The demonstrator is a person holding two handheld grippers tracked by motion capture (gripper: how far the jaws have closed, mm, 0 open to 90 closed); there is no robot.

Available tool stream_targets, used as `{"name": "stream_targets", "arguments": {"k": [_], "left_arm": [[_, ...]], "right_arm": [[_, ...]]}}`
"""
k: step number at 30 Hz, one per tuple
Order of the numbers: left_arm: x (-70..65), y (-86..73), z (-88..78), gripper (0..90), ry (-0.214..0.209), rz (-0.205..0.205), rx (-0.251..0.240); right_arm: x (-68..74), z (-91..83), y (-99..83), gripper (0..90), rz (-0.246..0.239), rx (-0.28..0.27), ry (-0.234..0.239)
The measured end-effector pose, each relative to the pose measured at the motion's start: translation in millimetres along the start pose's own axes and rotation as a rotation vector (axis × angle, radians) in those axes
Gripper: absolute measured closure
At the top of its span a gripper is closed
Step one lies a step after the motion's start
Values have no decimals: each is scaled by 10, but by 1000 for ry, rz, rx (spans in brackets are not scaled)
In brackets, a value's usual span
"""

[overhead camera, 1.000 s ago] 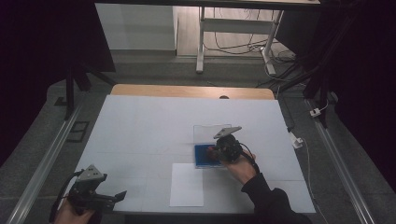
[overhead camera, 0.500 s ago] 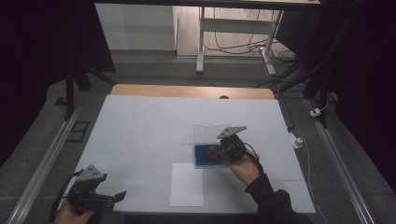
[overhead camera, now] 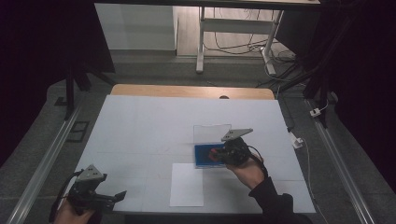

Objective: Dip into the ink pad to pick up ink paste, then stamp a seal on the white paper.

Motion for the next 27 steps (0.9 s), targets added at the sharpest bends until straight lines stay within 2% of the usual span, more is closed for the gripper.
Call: {"name": "stream_targets", "arguments": {"k": [12, 18, 27], "left_arm": [[-1, 2, 0, 41, 2, 1, 1], [4, 1, -1, 41, -2, -3, -1], [3, 3, -2, 40, -3, -3, -2]], "right_arm": [[124, -99, 12, 789, -21, -12, 28], [183, -107, 18, 789, -54, -6, 40], [247, -91, 20, 789, -52, -9, 50]]}}
Point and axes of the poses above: each handheld gripper's, and its own axes: z roughly forward along the jaws, y roughly out of its top, x roughly to its left, the point moved 10 cm from there along z, roughly forward along the jaws, and after that the axes turned 5 degrees about -x, right-handed, at the moved point
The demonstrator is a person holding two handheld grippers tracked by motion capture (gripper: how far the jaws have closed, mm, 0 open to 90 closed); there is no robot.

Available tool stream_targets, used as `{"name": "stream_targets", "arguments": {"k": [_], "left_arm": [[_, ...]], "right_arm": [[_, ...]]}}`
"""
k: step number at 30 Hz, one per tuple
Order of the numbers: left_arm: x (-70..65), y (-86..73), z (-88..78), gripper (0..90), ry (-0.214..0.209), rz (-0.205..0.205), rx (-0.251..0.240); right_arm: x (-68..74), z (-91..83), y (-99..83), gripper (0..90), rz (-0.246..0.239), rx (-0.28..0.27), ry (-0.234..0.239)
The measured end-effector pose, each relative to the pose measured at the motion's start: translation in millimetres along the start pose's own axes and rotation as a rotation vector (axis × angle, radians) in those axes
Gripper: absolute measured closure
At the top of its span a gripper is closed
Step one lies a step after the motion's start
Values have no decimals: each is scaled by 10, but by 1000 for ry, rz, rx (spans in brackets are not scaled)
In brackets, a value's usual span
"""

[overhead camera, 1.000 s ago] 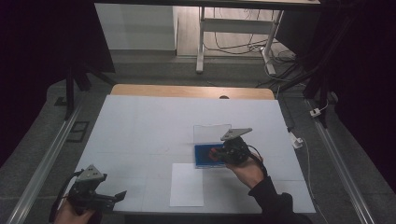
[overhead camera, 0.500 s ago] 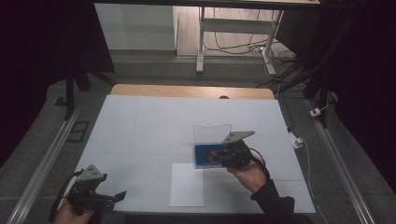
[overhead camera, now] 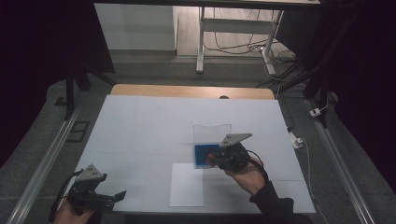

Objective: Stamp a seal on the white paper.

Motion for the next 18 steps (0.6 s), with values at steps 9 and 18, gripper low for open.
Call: {"name": "stream_targets", "arguments": {"k": [9, 18], "left_arm": [[0, 0, -1, 40, -1, 1, -1], [-2, -1, 1, 41, 1, 3, 0]], "right_arm": [[85, 48, -12, 789, 0, 6, 21], [201, 133, -23, 789, -19, 21, 43]]}}
Point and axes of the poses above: each handheld gripper's, and its own axes: z roughly forward along the jaws, y roughly out of its top, x roughly to its left, the point moved 10 cm from there along z, roughly forward along the jaws, and after that the axes turned 5 degrees about -x, right-handed, at the moved point
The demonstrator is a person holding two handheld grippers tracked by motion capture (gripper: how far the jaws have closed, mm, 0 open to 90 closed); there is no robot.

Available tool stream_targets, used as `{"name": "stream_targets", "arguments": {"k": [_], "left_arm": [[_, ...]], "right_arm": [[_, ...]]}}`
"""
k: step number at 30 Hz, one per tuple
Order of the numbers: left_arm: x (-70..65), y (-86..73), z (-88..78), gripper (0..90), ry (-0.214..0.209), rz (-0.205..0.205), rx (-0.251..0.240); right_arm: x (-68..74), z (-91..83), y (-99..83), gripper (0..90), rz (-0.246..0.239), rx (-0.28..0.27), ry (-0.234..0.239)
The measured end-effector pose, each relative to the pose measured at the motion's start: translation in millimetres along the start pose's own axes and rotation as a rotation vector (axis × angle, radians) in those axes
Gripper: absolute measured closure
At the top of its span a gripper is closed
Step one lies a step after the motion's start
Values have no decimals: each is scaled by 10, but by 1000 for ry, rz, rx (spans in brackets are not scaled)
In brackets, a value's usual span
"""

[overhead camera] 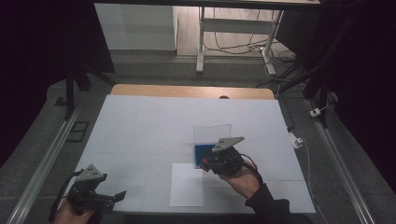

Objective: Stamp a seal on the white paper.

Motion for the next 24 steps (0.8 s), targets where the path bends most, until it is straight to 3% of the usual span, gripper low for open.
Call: {"name": "stream_targets", "arguments": {"k": [24], "left_arm": [[2, -1, 0, 41, -1, -3, 1]], "right_arm": [[352, 401, -76, 791, -61, 73, 76]]}}
Point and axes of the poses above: each handheld gripper's, and its own axes: z roughly forward along the jaws, y roughly out of its top, x roughly to its left, the point moved 10 cm from there along z, roughly forward along the jaws, and after that the axes turned 5 degrees about -x, right-handed, at the moved point
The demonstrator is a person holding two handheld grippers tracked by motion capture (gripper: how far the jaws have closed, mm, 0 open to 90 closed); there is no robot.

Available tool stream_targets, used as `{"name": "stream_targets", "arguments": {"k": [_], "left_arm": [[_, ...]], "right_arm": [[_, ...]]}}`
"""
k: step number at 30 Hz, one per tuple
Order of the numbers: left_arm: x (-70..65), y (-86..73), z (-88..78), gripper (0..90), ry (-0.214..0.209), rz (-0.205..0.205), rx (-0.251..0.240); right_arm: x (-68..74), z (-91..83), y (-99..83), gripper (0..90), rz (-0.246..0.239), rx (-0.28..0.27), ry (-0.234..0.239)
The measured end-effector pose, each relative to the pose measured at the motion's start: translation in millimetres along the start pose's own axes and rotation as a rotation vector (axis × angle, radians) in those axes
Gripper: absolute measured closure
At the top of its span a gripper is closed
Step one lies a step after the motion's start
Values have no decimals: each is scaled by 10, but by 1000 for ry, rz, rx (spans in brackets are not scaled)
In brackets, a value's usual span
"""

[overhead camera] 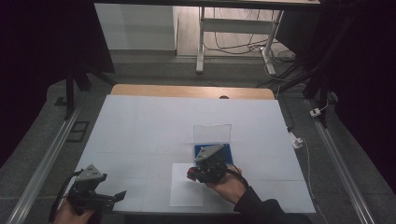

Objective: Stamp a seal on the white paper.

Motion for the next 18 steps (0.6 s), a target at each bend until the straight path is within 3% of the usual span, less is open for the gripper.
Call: {"name": "stream_targets", "arguments": {"k": [18], "left_arm": [[-1, 0, -1, 41, 0, 1, 0]], "right_arm": [[24, 239, -106, 792, -48, 52, 9]]}}
Point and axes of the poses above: each handheld gripper's, and its own axes: z roughly forward along the jaws, y roughly out of its top, x roughly to its left, the point moved 10 cm from there along z, roughly forward along the jaws, and after that the axes turned 5 degrees about -x, right-handed, at the moved point
